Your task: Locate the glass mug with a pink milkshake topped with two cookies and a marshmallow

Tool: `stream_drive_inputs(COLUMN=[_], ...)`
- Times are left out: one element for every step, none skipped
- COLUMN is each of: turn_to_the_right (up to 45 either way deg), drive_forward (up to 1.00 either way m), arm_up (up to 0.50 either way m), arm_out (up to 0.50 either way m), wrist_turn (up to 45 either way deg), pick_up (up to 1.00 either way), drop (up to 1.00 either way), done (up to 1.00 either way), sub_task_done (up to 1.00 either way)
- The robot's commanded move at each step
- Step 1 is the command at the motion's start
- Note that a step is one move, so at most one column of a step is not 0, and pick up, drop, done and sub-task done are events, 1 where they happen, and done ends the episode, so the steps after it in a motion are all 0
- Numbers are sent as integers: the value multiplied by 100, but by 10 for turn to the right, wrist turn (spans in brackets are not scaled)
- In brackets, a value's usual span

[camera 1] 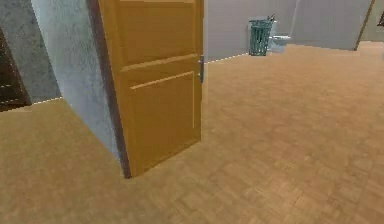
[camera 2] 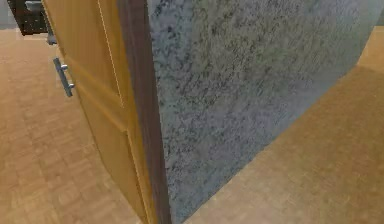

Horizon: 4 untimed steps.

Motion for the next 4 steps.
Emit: stream_drive_inputs(turn_to_the_right=[0,450,0,30], drive_forward=[45,0,100,0], arm_up=[0,0,0,0], arm_out=[0,0,0,0], wrist_turn=[0,0,0,0], pick_up=[0,0,0,0], drop=[0,0,0,0], done=[0,0,0,0], sub_task_done=[0,0,0,0])
